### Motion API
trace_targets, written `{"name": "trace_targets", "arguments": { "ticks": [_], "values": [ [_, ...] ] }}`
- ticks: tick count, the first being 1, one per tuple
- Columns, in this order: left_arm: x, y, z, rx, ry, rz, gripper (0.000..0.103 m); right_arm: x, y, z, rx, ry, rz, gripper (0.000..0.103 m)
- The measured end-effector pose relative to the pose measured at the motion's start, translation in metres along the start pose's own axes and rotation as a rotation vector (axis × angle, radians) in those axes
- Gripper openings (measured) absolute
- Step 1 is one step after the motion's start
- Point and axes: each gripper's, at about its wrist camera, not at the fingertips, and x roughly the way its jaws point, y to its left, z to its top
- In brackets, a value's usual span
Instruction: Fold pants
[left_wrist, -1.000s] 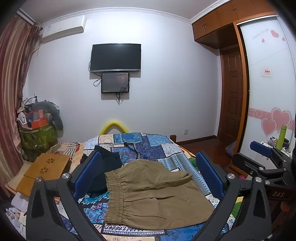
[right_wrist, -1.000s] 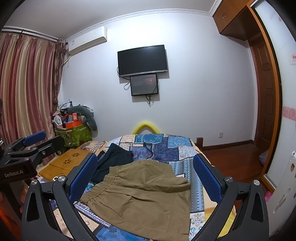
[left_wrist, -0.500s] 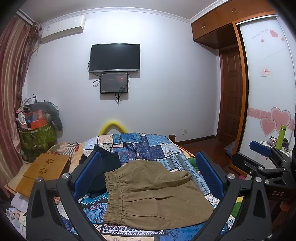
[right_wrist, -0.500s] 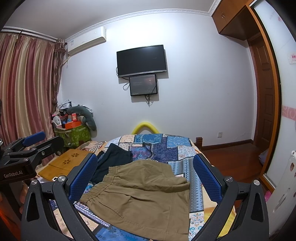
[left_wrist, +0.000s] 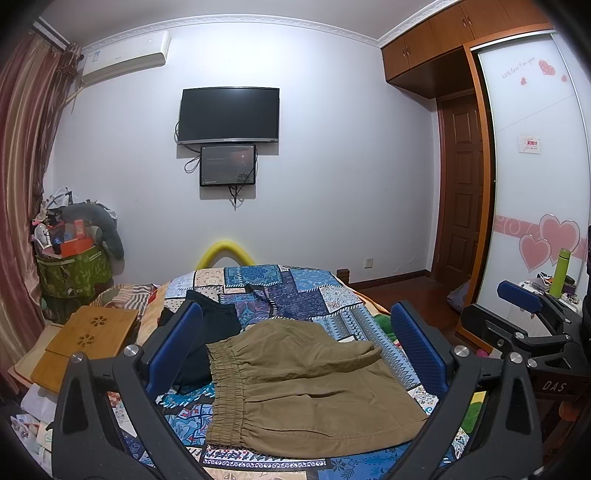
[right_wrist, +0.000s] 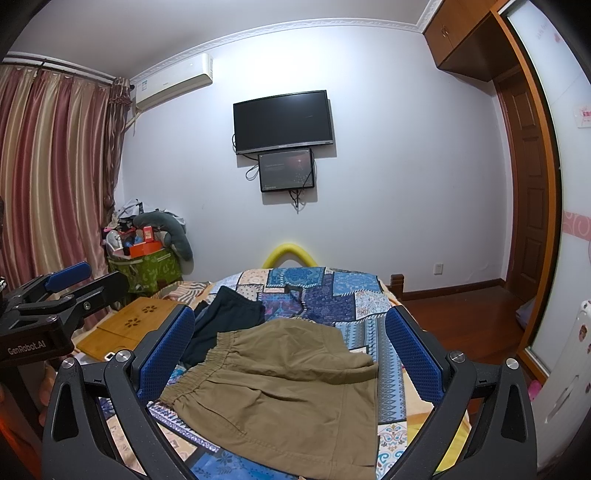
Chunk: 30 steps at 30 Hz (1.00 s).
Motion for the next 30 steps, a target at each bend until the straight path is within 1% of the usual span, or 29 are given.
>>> {"name": "trace_targets", "arguments": {
  "ticks": [21, 26, 30],
  "values": [
    [0.004, 0.001, -0.002, -0.003, 0.010, -0.007, 0.103, 0.000, 0.001, -0.001, -0.001, 0.008, 0.001, 0.102],
    [0.015, 0.001, -0.006, -0.002, 0.024, -0.008, 0.103, 0.005, 0.000, -0.002, 0.000, 0.018, 0.000, 0.102],
    [0.028, 0.005, -0.009, -0.004, 0.044, -0.008, 0.103, 0.015, -0.003, -0.003, 0.003, 0.042, 0.001, 0.102]
  ]
}}
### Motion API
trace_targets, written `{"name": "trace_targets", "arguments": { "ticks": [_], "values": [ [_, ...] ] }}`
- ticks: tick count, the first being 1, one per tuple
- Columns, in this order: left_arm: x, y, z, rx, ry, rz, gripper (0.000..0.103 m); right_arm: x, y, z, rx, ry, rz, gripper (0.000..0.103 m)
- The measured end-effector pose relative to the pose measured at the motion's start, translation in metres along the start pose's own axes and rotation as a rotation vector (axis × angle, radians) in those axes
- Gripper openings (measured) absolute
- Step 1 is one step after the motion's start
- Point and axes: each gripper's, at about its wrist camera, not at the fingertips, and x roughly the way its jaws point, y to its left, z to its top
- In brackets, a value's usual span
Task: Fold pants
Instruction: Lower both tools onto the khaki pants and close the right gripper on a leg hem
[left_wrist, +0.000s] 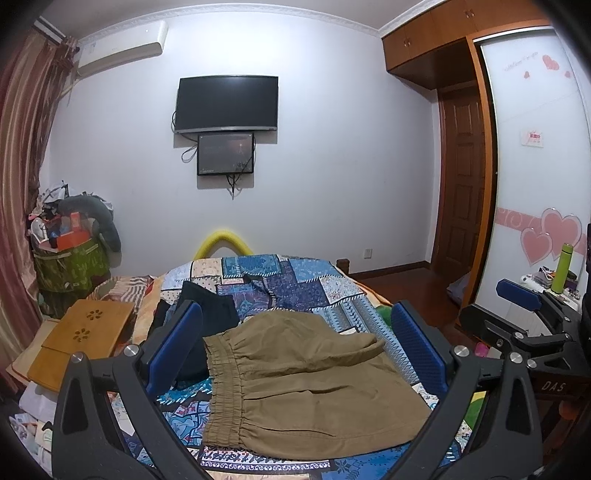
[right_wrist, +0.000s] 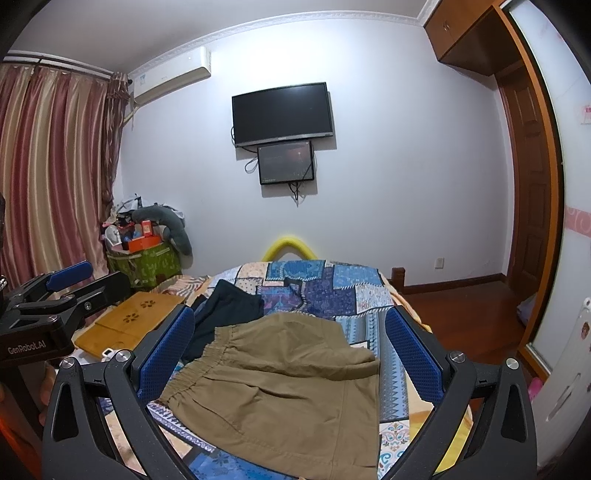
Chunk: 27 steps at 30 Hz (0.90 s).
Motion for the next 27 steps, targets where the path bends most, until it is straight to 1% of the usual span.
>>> {"name": "trace_targets", "arguments": {
  "ticks": [1, 3, 4, 10, 18, 23, 25, 27],
  "values": [
    [0.004, 0.002, -0.001, -0.002, 0.008, -0.006, 0.103, 0.004, -0.001, -0.001, 0.000, 0.007, -0.001, 0.102],
    [0.020, 0.007, -0.004, -0.007, 0.048, -0.033, 0.103, 0.010, -0.004, -0.003, 0.004, 0.016, -0.011, 0.102],
    [0.027, 0.009, -0.007, -0.010, 0.068, -0.035, 0.103, 0.014, -0.006, -0.005, 0.006, 0.024, -0.015, 0.102],
    [0.095, 0.034, -0.029, -0.020, 0.232, 0.009, 0.103, 0.045, -0.026, -0.019, 0.032, 0.094, -0.035, 0.102],
    [0.184, 0.081, -0.070, -0.068, 0.475, 0.078, 0.103, 0.096, -0.060, -0.053, 0.033, 0.260, -0.085, 0.102],
    [0.227, 0.112, -0.092, -0.082, 0.607, 0.104, 0.103, 0.127, -0.085, -0.074, 0.064, 0.384, -0.080, 0.101],
    [0.243, 0.126, -0.101, -0.098, 0.659, 0.111, 0.103, 0.138, -0.095, -0.080, 0.080, 0.429, -0.074, 0.095],
    [0.256, 0.137, -0.107, -0.104, 0.697, 0.117, 0.103, 0.150, -0.106, -0.087, 0.098, 0.477, -0.070, 0.080]
  ]
}}
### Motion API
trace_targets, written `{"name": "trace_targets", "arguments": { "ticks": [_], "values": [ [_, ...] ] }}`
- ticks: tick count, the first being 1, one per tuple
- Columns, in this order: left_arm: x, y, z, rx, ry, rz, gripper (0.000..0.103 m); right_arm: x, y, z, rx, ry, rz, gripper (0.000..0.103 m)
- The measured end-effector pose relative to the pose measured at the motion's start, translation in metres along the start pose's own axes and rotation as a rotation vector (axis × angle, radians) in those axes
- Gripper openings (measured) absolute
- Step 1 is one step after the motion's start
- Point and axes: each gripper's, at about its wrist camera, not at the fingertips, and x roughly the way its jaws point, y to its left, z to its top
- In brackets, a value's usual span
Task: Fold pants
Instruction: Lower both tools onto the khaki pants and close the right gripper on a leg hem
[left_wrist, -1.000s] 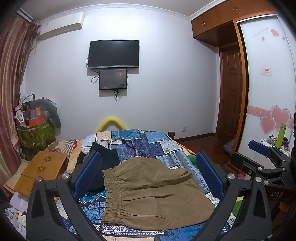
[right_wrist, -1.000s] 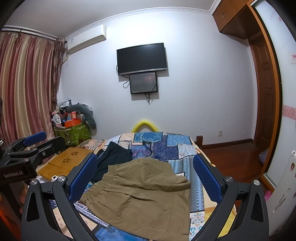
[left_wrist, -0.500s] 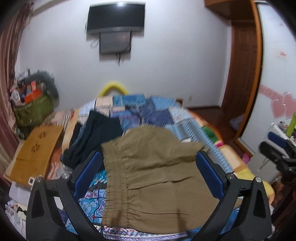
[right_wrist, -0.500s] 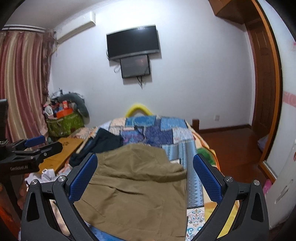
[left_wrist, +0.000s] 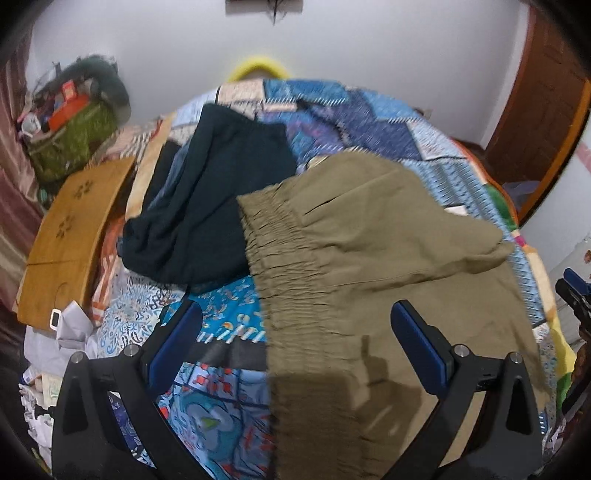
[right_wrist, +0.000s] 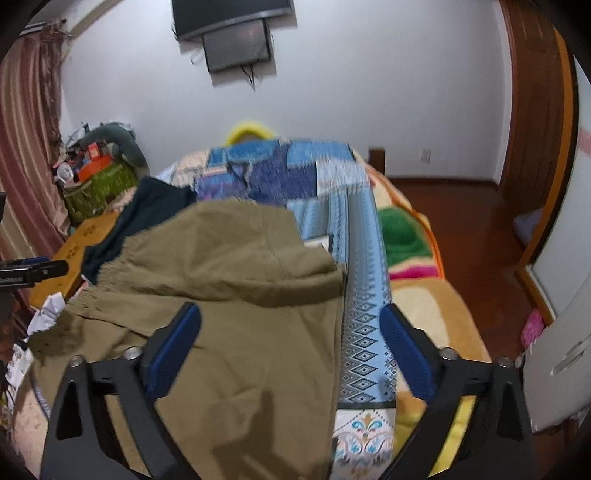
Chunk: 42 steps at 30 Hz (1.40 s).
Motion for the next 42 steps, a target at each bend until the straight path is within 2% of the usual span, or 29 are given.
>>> {"name": "trace_targets", "arguments": {
  "ticks": [4, 6, 8, 13, 17, 21, 23, 26, 30, 34, 42],
  "values": [
    [0.023, 0.010, 0.006, 0.024, 0.053, 0.026, 0.103, 0.027, -0.015, 0.000, 0.018, 0.085, 0.020, 0.077],
    [0.032, 0.013, 0.007, 0.036, 0.078, 0.027, 0.103, 0.038, -0.018, 0.000, 0.013, 0.124, 0.032, 0.070],
    [0.041, 0.016, 0.008, 0.044, 0.106, 0.021, 0.103, 0.045, -0.019, -0.001, 0.003, 0.153, 0.040, 0.067],
    [0.064, 0.019, 0.011, 0.048, 0.179, -0.014, 0.103, 0.067, -0.024, 0.001, -0.017, 0.205, 0.020, 0.065],
    [0.072, 0.015, 0.010, 0.058, 0.204, -0.053, 0.103, 0.082, -0.027, 0.005, -0.026, 0.250, 0.021, 0.052],
    [0.079, 0.009, 0.007, 0.086, 0.216, -0.060, 0.103, 0.094, -0.023, 0.006, -0.072, 0.279, 0.036, 0.051],
    [0.081, 0.008, 0.006, 0.082, 0.222, -0.073, 0.103, 0.101, -0.019, 0.003, -0.109, 0.300, 0.016, 0.050],
    [0.085, 0.008, 0.002, 0.065, 0.227, -0.093, 0.103, 0.106, -0.018, 0.002, -0.135, 0.299, -0.010, 0.038],
    [0.085, 0.015, 0.000, 0.031, 0.226, -0.124, 0.099, 0.107, -0.019, 0.001, -0.130, 0.295, 0.004, 0.013],
    [0.076, 0.016, -0.002, 0.036, 0.211, -0.140, 0.091, 0.100, -0.012, 0.003, -0.150, 0.289, 0.001, 0.008],
    [0.059, 0.013, -0.007, 0.098, 0.172, -0.093, 0.083, 0.070, -0.008, 0.004, -0.147, 0.245, 0.017, 0.007]
  ]
}}
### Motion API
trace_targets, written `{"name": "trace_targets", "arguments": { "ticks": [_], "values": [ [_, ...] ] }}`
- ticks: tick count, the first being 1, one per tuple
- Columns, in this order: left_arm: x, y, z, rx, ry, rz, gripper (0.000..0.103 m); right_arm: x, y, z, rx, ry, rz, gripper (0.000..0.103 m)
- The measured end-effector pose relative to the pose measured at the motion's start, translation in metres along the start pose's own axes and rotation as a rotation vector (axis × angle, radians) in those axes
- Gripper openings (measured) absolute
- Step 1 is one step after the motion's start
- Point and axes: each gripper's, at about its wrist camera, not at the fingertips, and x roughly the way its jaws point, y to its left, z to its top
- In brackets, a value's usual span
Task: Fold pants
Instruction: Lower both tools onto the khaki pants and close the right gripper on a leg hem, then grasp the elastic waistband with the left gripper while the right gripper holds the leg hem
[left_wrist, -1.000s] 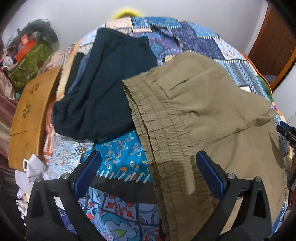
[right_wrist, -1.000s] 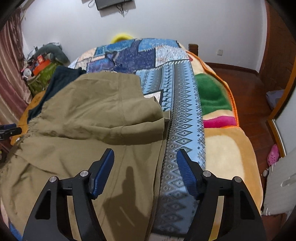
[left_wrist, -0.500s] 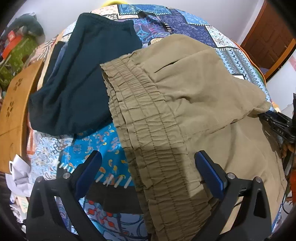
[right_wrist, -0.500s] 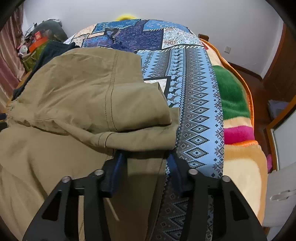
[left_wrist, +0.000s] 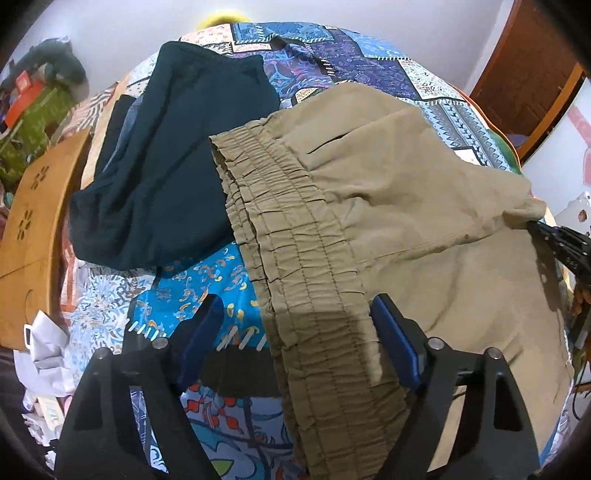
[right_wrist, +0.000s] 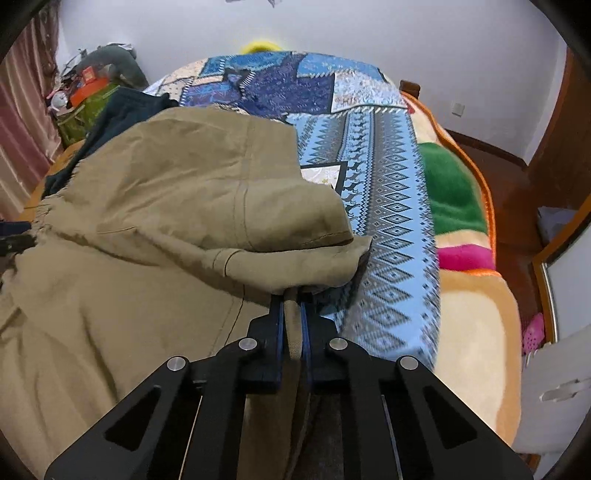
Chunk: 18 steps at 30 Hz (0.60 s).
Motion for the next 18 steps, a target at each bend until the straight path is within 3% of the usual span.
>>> {"name": "trace_targets", "arguments": {
  "ticks": [5, 11, 15, 18],
  "values": [
    [-0.003, 0.002, -0.011, -0.012, -0.022, 0.040, 0.084, -0.010, 0.000, -0.008, 0.029, -0.024, 0.005, 0.007],
    [0.001, 0.006, -0.016, -0.049, -0.026, 0.036, 0.085, -0.004, -0.006, -0.017, 0.053, -0.009, -0.021, 0.007],
    [-0.001, 0.004, -0.016, -0.016, -0.032, 0.076, 0.088, -0.011, -0.020, -0.019, 0.072, -0.012, -0.111, 0.001],
    [-0.003, 0.008, -0.016, -0.022, -0.023, 0.051, 0.088, -0.021, -0.035, -0.021, 0.130, -0.003, -0.070, 0.001]
  ]
}}
